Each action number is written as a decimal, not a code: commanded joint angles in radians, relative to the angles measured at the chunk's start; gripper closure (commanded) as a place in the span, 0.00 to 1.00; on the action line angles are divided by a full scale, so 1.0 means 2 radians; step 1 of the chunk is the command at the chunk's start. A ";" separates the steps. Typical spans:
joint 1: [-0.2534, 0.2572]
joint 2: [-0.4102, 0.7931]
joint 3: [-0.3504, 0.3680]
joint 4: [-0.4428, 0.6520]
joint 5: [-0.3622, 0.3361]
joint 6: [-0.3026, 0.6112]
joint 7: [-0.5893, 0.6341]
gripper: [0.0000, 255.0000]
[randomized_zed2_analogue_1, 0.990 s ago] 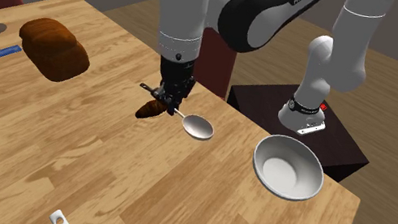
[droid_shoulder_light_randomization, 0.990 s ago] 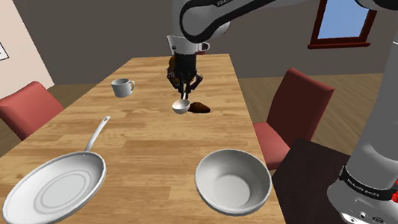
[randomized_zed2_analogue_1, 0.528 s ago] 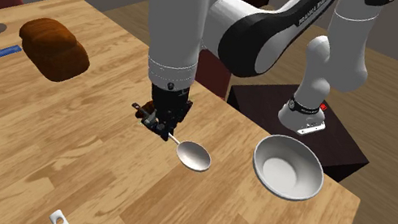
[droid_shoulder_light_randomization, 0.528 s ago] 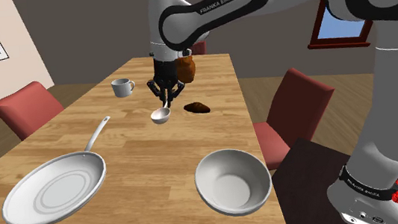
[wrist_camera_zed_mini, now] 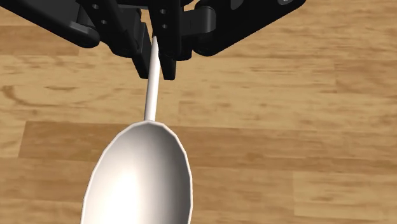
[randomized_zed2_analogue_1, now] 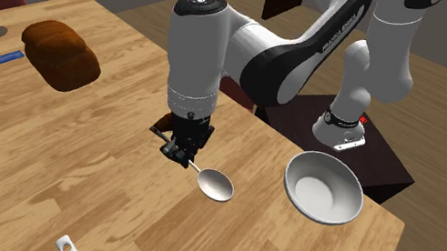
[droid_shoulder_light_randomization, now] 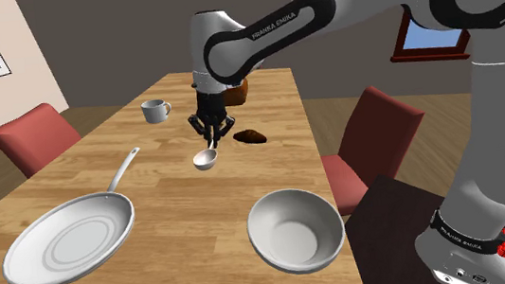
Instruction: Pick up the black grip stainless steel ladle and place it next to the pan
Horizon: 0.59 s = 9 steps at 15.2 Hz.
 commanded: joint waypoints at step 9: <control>0.003 0.025 -0.004 -0.035 -0.010 0.059 0.005 1.00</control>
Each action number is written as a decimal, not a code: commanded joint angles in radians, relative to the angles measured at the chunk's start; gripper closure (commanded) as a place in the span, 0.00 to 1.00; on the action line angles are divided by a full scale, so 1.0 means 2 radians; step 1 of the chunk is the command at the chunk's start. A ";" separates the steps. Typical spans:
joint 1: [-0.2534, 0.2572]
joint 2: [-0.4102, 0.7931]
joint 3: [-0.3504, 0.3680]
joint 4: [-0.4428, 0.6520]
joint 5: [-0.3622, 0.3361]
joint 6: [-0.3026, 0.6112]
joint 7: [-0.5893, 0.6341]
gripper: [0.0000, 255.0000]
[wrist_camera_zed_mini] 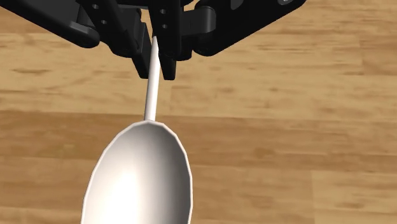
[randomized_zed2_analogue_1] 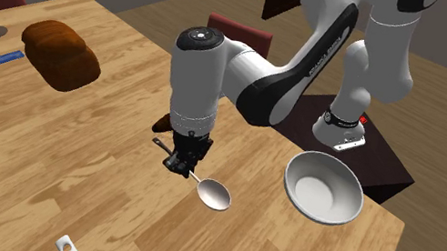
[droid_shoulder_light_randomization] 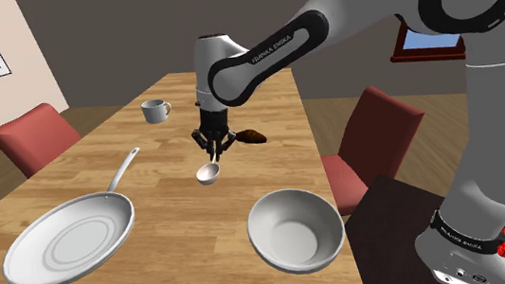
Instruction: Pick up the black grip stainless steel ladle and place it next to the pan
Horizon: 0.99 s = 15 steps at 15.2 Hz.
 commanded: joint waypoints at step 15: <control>0.002 0.016 -0.003 -0.013 -0.007 0.029 0.003 0.00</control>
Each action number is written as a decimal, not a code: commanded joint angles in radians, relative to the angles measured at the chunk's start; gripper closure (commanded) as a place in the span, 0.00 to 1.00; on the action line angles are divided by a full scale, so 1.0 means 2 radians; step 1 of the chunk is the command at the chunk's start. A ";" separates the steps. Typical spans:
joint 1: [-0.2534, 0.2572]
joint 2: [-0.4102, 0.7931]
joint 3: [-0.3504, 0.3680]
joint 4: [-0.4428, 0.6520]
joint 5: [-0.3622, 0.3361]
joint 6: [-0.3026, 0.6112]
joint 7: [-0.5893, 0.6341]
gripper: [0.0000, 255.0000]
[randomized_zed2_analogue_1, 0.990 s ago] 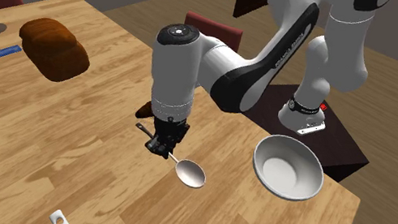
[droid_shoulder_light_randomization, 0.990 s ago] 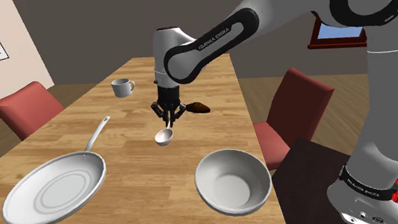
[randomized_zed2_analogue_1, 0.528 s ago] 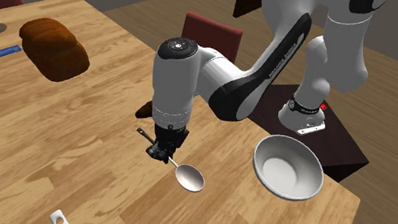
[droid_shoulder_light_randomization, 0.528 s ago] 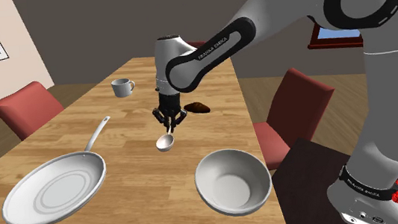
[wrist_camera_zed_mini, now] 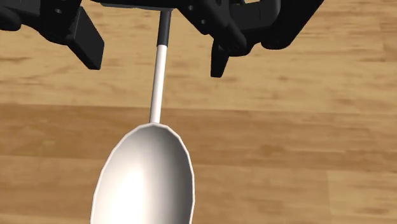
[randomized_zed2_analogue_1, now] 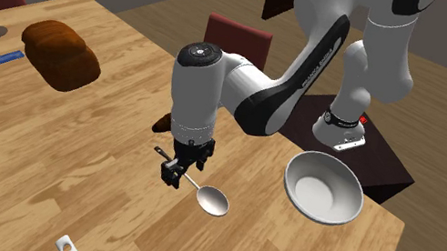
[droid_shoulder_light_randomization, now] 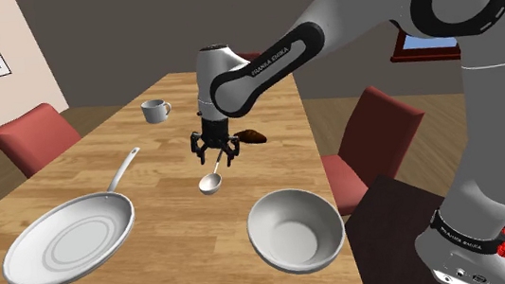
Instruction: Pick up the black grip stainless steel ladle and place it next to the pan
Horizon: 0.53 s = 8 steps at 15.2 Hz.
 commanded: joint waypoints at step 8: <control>-0.007 -0.036 0.005 0.016 0.014 -0.050 -0.009 0.00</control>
